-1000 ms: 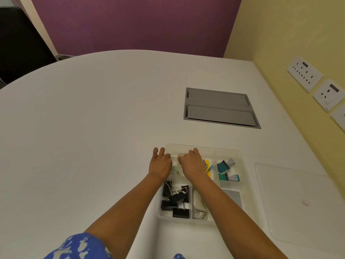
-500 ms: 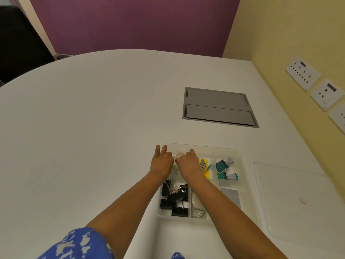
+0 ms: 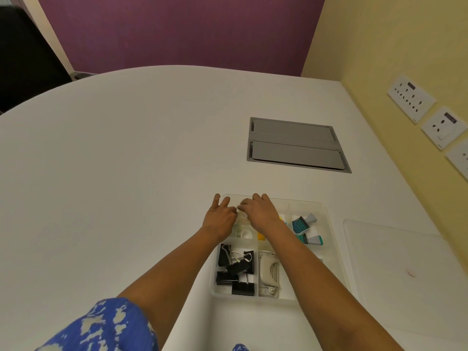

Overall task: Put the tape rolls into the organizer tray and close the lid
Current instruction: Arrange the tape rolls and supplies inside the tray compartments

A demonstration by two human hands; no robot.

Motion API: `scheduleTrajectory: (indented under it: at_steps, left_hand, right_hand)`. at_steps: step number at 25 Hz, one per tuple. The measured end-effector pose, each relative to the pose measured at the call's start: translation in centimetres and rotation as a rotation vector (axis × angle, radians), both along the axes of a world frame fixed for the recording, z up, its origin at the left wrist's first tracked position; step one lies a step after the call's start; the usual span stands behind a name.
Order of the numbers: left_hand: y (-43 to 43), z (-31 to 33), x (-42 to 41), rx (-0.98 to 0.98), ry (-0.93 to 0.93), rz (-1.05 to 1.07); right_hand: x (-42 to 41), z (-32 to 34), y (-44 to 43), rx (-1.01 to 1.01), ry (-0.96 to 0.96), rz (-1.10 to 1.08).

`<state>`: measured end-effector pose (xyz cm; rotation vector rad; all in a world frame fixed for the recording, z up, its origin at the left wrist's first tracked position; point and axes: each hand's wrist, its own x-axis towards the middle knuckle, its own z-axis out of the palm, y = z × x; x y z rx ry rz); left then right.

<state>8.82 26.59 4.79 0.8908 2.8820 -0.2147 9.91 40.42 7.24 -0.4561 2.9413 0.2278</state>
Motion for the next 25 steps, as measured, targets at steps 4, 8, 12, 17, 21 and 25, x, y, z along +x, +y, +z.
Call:
scheduleTrajectory:
  at_steps: [4,8,12,17,21,25]
  left_hand:
    - [0.0,-0.3,-0.1,-0.053,-0.043,0.009]
    - [0.1,-0.2,-0.4,-0.143,-0.044,-0.001]
    - [0.3,-0.4,-0.4,-0.226,-0.001,0.000]
    - [0.3,-0.3,-0.6,-0.205,-0.001,0.014]
    - [0.4,-0.2,-0.6,-0.105,-0.016,0.056]
    - [0.7,-0.3,-1.0,-0.073,-0.038,0.080]
  right_hand:
    - [-0.5,-0.9,0.2,0.047,-0.011,0.032]
    - [-0.9,-1.1,0.3,0.018,0.015,0.016]
    - [-0.8,-1.4,0.3,-0.032,0.018,0.009]
    - [-0.6,-1.8,0.6,-0.100,0.012,-0.021]
    - [-0.4,-1.9,0.5,-0.090,0.001,-0.034]
    - [-0.5,-2.1,0.1,-0.082,-0.006,-0.072]
